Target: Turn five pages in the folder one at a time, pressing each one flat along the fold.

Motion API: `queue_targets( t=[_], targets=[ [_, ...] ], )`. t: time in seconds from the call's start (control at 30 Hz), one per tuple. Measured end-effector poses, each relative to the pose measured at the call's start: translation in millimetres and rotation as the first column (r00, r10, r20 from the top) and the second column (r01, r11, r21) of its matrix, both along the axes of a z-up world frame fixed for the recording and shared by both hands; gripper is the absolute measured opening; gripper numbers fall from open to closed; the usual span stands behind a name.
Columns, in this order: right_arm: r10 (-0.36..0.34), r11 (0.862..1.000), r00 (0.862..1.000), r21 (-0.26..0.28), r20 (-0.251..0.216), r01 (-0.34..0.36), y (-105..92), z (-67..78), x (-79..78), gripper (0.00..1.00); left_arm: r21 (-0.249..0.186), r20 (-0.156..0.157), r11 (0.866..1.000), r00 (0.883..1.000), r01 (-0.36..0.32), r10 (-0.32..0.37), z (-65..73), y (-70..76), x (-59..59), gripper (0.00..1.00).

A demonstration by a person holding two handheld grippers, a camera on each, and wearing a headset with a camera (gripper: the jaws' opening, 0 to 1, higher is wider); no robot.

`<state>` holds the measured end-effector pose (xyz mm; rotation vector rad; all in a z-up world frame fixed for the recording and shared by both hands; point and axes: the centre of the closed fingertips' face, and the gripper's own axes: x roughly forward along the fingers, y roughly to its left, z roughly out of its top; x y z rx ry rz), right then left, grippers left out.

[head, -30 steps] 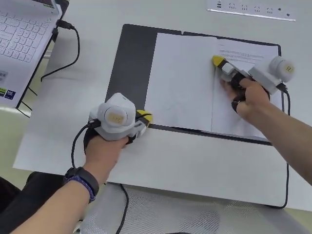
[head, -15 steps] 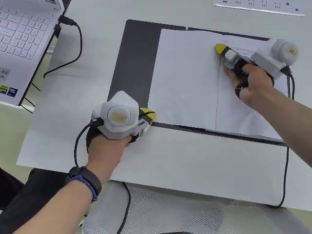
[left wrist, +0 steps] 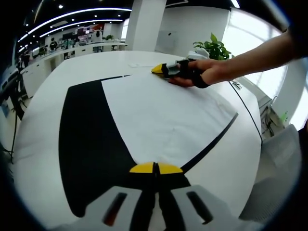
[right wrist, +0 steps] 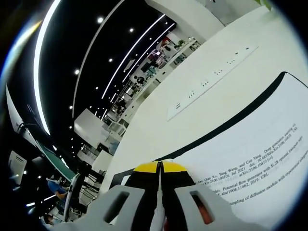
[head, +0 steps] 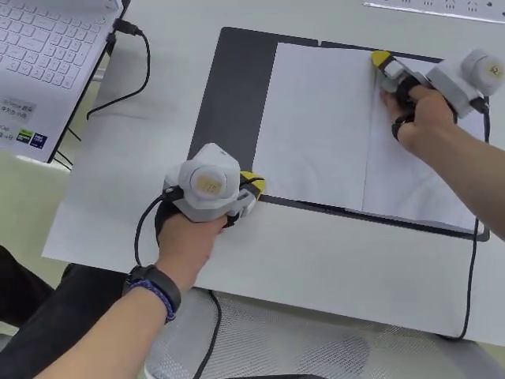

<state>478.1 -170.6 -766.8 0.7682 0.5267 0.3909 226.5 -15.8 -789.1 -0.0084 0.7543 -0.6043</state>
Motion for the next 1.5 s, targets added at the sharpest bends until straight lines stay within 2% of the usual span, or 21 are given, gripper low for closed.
queue_targets(
  t=[0.17, 0.27, 0.5, 0.67, 0.87, 1.03, 1.13, 1.2, 1.27, 1.5],
  targets=[
    [0.024, 1.0, 1.0, -0.014, 0.007, -0.024, 0.4, 0.0, -4.0, 0.0, -0.004, -0.005, 1.0, 1.0, -0.001, 0.001, -0.1, -0.3, 0.1, 0.0],
    [0.082, 0.996, 0.997, -0.031, 0.015, -0.081, 5.9, 2.5, -17.7, 0.0, -0.006, -0.007, 1.0, 1.0, -0.004, 0.004, 0.4, -0.6, -0.4, 0.0],
    [0.145, 0.988, 0.989, -0.046, 0.019, -0.144, 9.3, 0.7, -38.9, 0.0, -0.007, -0.004, 1.0, 1.0, -0.01, 0.01, 1.4, -0.9, -2.4, 0.0],
    [0.162, 0.985, 0.987, -0.057, 0.017, -0.161, 12.3, 1.8, -51.0, 0.0, -0.008, -0.008, 1.0, 1.0, -0.011, 0.011, 3.9, -1.8, -3.8, 0.0],
    [0.186, 0.981, 0.983, -0.06, 0.009, -0.185, 12.0, -1.0, -57.4, 0.0, -0.014, -0.008, 1.0, 1.0, -0.019, 0.019, 6.3, -3.1, -5.2, 0.0],
    [0.194, 0.979, 0.981, -0.07, 0.015, -0.193, 14.1, 2.5, -78.4, 0.0, -0.016, -0.007, 1.0, 1.0, -0.016, 0.016, 7.6, -3.5, -5.8, 0.0],
    [0.187, 0.981, 0.982, -0.057, 0.017, -0.185, 13.3, 4.5, -91.7, 0.0, -0.016, -0.009, 1.0, 1.0, -0.017, 0.017, 8.1, -3.2, -5.8, 0.0],
    [0.191, 0.98, 0.981, -0.059, 0.017, -0.19, 12.4, 3.4, -90.6, 0.0, -0.02, -0.013, 1.0, 1.0, -0.021, 0.021, 8.3, -3.4, -5.8, 0.0],
    [0.209, 0.976, 0.978, -0.069, 0.019, -0.207, 13.8, 4.0, -98.4, 0.0, -0.02, -0.011, 1.0, 1.0, -0.02, 0.02, 8.4, -3.8, -5.6, 0.0],
    [0.204, 0.977, 0.979, -0.062, 0.019, -0.203, 13.0, 7.3, -123.9, 0.0, -0.021, -0.01, 1.0, 1.0, -0.015, 0.014, 8.1, -5.2, -4.8, 0.0]
  ],
)
